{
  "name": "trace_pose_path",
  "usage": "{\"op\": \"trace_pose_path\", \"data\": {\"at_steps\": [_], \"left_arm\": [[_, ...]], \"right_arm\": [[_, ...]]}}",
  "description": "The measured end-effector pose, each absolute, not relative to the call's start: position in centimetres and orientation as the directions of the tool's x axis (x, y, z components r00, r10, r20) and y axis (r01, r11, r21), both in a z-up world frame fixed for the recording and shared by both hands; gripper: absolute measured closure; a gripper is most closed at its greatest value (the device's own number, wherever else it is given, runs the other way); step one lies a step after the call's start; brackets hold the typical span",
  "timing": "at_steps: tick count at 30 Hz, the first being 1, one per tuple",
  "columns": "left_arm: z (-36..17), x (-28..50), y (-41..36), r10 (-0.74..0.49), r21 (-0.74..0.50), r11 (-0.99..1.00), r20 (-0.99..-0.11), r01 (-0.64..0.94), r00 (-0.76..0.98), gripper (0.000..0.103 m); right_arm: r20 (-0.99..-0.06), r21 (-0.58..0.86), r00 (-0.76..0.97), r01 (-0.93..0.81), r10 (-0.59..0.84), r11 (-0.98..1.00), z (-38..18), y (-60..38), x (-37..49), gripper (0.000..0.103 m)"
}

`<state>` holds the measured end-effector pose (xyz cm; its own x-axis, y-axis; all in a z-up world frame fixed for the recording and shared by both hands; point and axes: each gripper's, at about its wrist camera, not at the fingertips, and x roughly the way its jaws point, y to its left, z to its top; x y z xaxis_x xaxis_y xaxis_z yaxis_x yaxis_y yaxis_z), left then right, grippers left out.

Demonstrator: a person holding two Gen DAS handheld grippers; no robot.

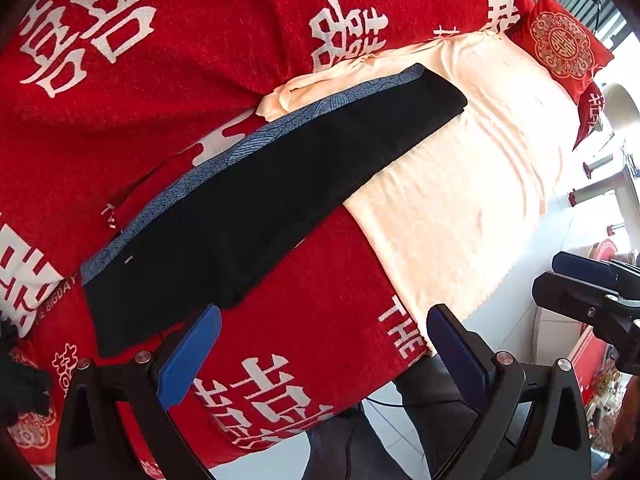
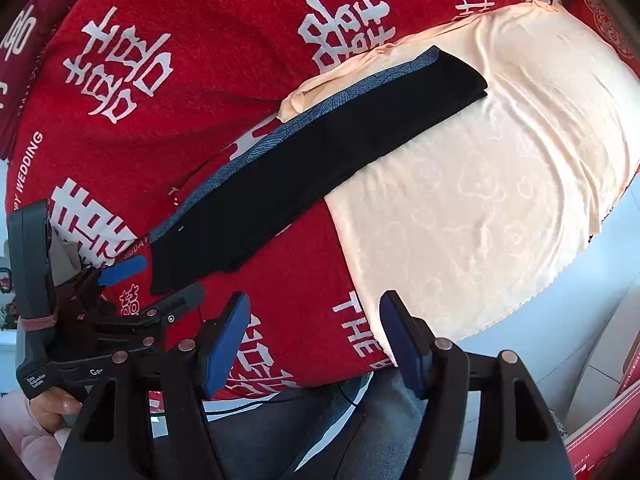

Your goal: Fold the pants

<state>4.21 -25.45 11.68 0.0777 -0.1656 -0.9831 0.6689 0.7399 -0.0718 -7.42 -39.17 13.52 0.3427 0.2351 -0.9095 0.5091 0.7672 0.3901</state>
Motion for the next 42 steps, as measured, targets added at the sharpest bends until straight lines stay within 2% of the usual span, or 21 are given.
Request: {"op": "trace_pose_path", "data": {"at_steps": [31, 42], "left_arm": [[8.8, 3.8, -27.2, -0.1, -0.074, 0.739, -0.995, 0.67, 0.001, 0.0], [9.4, 4.4, -30.1, -0.132, -0.09, 0.713, -0.991, 0.695, 0.008, 0.0]], "right_arm": [[-0.91, 0.412, 0.303, 0.59, 0.283, 0.694, 11.2, -40.9, -9.3, 0.032], [-0.913, 0.407, 0.314, 0.632, 0.262, 0.659, 10.9, -42.9, -10.3, 0.032]]}}
